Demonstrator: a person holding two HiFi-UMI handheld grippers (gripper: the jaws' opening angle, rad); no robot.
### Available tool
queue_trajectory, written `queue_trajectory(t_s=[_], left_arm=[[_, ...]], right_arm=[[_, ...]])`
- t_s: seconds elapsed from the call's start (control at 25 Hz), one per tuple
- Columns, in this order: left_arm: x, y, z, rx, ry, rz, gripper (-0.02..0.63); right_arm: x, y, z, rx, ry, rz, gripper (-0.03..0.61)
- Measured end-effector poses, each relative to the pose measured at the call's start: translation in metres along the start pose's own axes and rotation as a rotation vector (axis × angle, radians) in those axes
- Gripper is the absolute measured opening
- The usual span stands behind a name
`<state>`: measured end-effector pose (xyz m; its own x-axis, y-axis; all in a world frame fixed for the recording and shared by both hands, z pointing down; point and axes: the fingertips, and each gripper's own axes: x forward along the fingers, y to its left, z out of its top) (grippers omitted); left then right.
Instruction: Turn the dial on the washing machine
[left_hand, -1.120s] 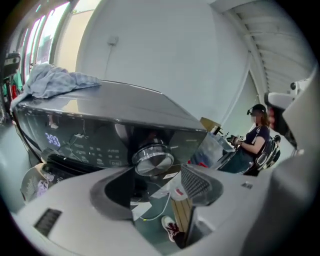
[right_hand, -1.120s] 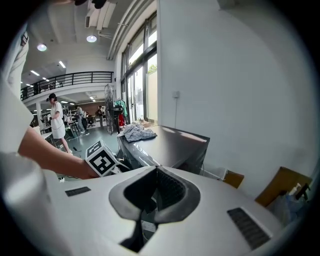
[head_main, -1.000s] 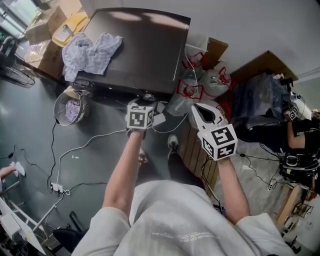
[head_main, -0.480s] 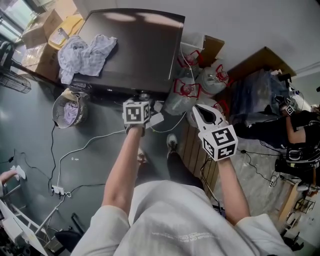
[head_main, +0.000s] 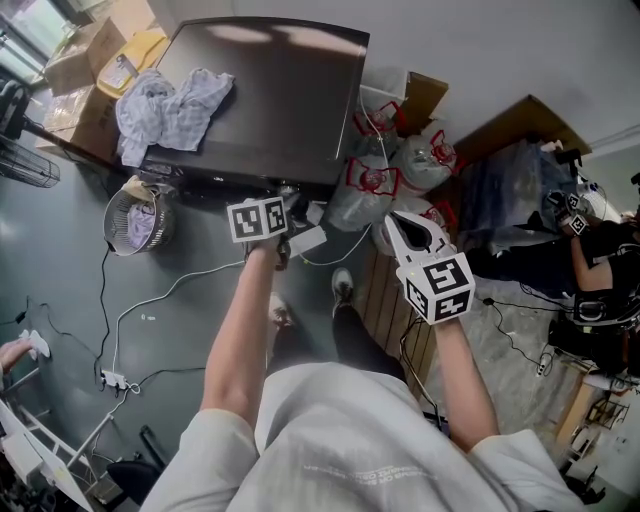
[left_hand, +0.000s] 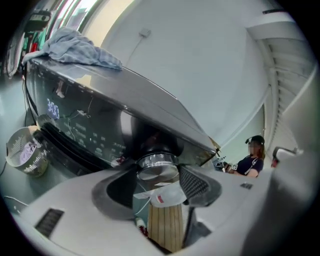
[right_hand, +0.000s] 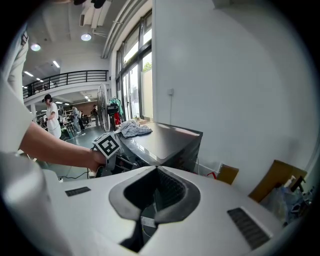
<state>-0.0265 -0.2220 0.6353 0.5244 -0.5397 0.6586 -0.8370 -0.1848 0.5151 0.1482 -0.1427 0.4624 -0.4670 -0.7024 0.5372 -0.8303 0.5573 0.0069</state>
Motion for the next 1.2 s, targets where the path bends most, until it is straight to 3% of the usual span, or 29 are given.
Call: queue_trajectory(t_s=[0.24,0.52,0.68,0.8,0.88,1.04,1.2], left_arm=[[0.0,0.0,0.001,-0.064,-0.014,-0.081,0.27],[-0.007,0.005,0.002,-0.03,-0.047,-0.05,0.285],[-0.032,0.018,0.002,0.043,-0.049,0.011,0.288],[-0.07,0.027,0.02,0.107,-0.101,0.061,0.285],[-0.098,0.027,0.039,0.176,-0.148,0.084,0.24],[-0.157,0.019,0.09,0.335,-0.269,0.135,0.056],[-0.215,-0.007,0.138,0.503,-0.386,0.169,0.031]], right_arm=[[-0.001,0.002,-0.002,-0.002,0.004,0.002,0.014],[-0.003,0.001,0.001,-0.01,-0.004,-0.001,0.014],[-0.005,-0.006,0.019,-0.031,-0.038,-0.009,0.014],[-0.007,-0.008,0.049,-0.068,-0.09,-0.009,0.014],[-0.008,-0.007,0.073,-0.108,-0.131,-0.008,0.014],[-0.008,-0.002,0.128,-0.164,-0.229,0.006,0.014],[-0.012,0.009,0.178,-0.23,-0.315,0.024,0.014]])
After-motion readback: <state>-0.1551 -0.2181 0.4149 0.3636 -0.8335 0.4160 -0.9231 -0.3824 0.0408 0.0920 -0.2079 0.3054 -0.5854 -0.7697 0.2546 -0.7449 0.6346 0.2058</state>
